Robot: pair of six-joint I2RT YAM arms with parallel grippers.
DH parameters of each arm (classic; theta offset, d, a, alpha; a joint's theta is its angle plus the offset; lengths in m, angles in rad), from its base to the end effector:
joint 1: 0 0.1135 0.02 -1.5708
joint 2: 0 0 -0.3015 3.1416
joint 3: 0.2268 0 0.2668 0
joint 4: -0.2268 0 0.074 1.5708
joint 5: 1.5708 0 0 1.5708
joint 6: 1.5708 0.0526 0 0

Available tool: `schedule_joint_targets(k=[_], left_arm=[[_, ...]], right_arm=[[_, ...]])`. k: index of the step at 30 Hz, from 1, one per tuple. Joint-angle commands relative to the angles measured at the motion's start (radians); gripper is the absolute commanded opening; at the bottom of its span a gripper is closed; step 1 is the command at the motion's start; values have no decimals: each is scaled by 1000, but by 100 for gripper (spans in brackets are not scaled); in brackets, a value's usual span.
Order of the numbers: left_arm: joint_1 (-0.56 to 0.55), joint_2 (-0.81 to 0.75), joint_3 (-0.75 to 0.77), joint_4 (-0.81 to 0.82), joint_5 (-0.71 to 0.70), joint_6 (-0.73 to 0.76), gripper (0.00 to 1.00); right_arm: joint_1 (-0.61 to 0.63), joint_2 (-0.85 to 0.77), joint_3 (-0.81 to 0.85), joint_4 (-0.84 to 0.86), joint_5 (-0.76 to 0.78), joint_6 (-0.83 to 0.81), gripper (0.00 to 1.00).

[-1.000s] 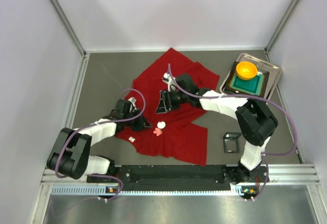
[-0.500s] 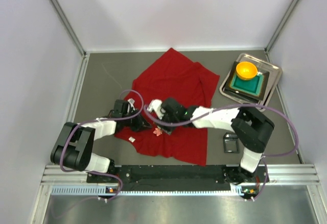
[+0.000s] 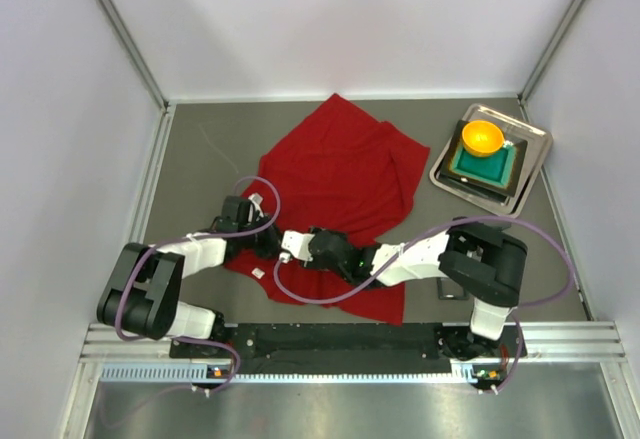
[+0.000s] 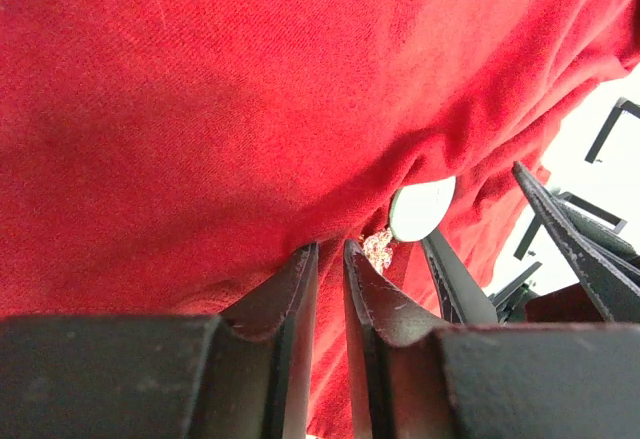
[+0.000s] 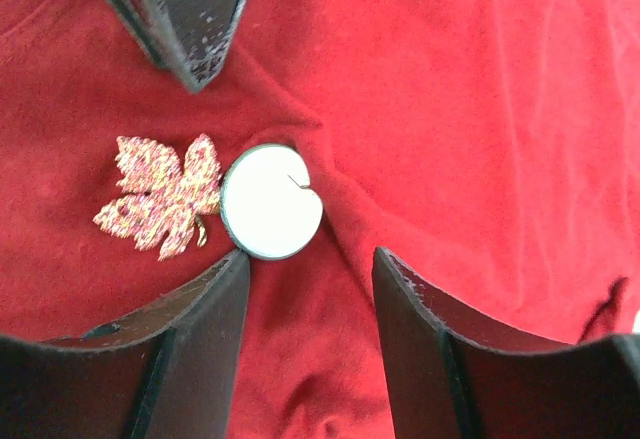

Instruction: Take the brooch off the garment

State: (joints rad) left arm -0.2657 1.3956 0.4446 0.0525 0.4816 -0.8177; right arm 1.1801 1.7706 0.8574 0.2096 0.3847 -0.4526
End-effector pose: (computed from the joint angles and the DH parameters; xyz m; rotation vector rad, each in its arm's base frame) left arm 0.2275 -0.0872 0.1393 -0.4980 2.5837 -1.0239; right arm 0.1629 0.3437 0.1605 -1.4706 1.6552 -0.0381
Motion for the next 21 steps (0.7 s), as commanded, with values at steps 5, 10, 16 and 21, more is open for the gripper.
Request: schedule_joint_targets(k=[5, 10, 16, 21], left_arm=[[8, -35, -32, -31, -28, 26, 23], [10, -52, -34, -37, -29, 26, 23], [10, -63, -35, -43, -31, 23, 23], [10, -67, -37, -45, -23, 22, 24]], right_arm=[[27, 49, -23, 204, 109, -97, 50], [30, 47, -41, 266, 98, -93, 46], [32, 18, -51, 301, 89, -51, 31], [29, 15, -35, 303, 51, 5, 24]])
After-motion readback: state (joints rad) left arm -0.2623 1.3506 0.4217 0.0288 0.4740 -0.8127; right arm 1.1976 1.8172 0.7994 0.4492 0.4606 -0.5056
